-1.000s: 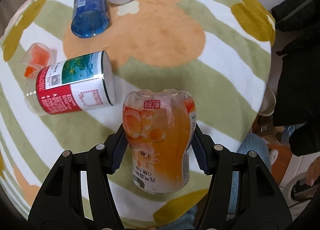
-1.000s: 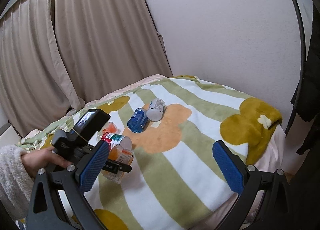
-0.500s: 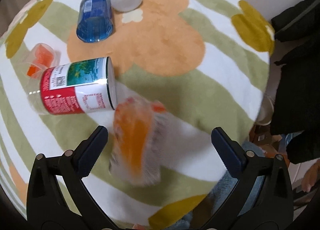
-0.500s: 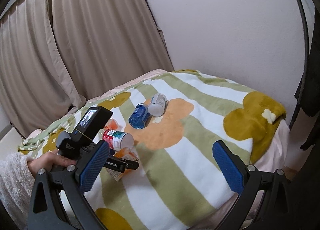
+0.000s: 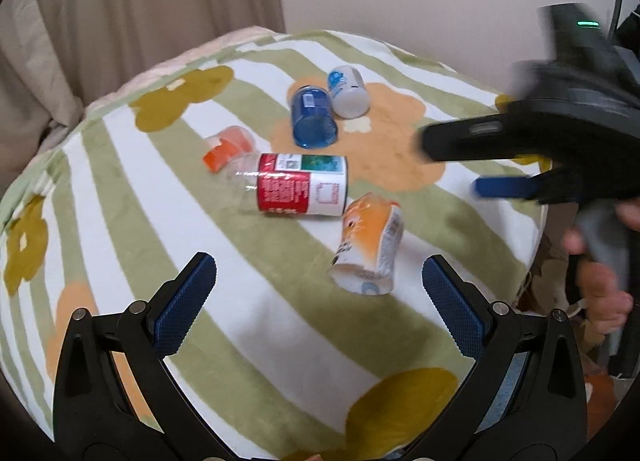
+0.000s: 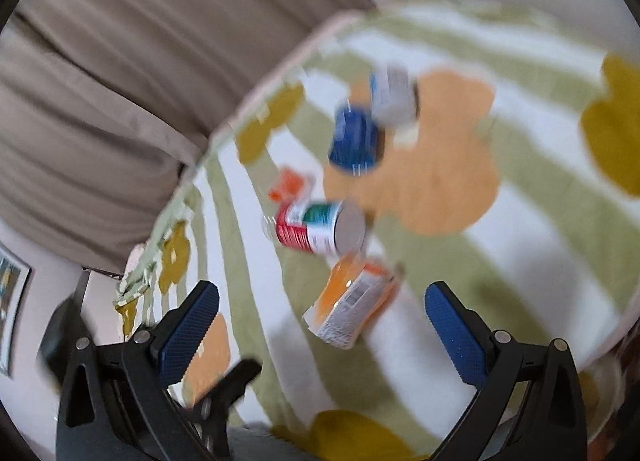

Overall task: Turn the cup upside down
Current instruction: 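Bring the right tool to the orange-labelled bottle and close its fingers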

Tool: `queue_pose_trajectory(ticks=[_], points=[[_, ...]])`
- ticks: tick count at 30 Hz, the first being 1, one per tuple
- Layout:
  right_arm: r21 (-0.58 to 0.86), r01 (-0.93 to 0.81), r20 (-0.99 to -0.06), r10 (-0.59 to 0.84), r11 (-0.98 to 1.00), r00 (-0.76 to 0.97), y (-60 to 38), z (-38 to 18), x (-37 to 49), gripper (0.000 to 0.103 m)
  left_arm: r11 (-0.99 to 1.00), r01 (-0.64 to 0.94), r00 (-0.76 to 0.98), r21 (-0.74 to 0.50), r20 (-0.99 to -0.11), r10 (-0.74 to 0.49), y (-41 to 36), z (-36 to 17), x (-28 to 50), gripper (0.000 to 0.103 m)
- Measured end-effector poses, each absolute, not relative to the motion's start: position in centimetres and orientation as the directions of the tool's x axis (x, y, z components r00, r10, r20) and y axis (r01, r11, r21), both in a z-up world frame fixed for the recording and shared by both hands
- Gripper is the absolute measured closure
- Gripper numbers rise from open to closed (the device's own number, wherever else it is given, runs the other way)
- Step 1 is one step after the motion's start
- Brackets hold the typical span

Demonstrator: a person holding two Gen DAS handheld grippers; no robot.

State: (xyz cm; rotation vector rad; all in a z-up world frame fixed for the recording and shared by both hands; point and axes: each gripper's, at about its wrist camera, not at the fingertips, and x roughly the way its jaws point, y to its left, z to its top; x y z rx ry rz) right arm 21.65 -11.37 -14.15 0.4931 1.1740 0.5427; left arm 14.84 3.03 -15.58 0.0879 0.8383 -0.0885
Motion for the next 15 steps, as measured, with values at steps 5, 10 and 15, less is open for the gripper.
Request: queue_pose_trajectory(ticks=[5, 10, 15], points=[[0.585, -0.027, -0.794, 0.579, 0.810, 0.186, -8.3, -18.7, 22.8, 0.008, 0.997, 0.080, 0.683, -0.010, -0.728, -0.062, 5.5, -16.1, 14.2, 0.000], [0.542, 0.033, -0.838, 0.536, 0.840, 0.101, -7.1, -22.0, 23.8, 0.035, 0.993, 0.045, 0.698, -0.112, -0.708, -0.111, 8.0, -16.2, 13.8, 0.000], [0.505, -0.093, -0.860, 0.509, 0.858, 0.033, -6.4, -20.8, 25.1, 0.044, 0.972, 0.000, 0.693, -0.234, -0.701, -0.168, 10.5, -16.6, 13.8, 0.000]])
